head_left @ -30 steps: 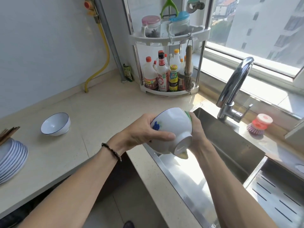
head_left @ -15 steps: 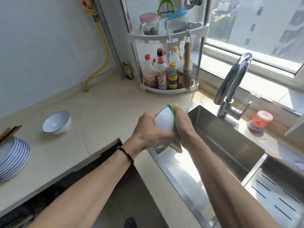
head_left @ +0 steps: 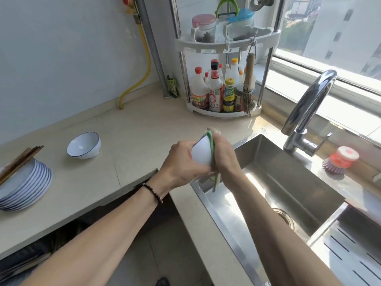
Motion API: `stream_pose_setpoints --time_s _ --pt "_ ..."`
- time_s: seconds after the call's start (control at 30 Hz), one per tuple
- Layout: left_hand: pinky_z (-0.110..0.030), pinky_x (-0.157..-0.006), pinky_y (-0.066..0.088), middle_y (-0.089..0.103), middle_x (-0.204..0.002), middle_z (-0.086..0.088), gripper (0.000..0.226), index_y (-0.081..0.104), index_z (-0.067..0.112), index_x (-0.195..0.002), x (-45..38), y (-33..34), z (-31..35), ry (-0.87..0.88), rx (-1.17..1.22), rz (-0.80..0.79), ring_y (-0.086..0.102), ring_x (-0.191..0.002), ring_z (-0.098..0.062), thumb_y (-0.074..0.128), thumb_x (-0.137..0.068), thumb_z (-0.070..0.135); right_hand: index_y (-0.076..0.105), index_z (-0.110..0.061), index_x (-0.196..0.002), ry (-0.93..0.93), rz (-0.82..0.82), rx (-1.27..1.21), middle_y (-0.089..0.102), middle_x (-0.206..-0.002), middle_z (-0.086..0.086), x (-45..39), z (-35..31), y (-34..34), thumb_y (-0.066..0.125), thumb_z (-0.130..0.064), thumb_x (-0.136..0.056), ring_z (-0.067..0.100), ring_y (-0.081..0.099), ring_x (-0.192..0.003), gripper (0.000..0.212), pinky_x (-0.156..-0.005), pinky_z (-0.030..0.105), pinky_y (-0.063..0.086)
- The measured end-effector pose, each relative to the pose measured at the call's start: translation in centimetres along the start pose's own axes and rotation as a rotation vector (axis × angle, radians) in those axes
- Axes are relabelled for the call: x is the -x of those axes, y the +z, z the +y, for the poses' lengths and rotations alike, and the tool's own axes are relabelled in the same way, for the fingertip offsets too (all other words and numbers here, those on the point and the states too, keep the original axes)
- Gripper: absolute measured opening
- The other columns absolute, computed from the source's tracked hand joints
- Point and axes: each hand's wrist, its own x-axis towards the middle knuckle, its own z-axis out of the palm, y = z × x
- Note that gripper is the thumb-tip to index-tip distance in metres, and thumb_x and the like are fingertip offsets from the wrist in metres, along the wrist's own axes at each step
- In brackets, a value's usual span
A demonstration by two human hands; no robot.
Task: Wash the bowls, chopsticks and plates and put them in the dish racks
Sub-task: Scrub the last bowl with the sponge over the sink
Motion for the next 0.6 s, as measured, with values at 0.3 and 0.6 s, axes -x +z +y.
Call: stream_pose_setpoints --time_s 0.3,0.6 --pt "-0.026 -0.059 0.052 0.071 -0.083 0.001 0.039 0.072 0.017 -0.088 2.3 -3.6 -1.7 -0.001 0.060 -0.013 0.068 -0.075 -0.017 0.093 -0.056 0.024 0.066 -0.011 -0.090 0.054 -0.059 -0.041 0.071 -0.096 0.018 0.2 -1.0 3.2 0.040 -0.055 -0.096 0.031 0.068 -0.085 0.051 -0.080 0.050 0.055" --pt "-0.039 -0.069 0.060 0.076 -0.094 -0.008 0.052 0.072 0.014 -0.095 7.4 -9.6 -7.4 -0.301 1.021 0.612 0.072 -0.083 -0.027 0.090 -0.047 0.021 0.071 -0.017 -0.094 0.194 -0.023 -0.409 0.075 -0.090 0.013 5.2 -0.8 14.4 0.040 -0.042 -0.106 0.028 0.071 -0.081 0.042 -0.076 0.047 0.058"
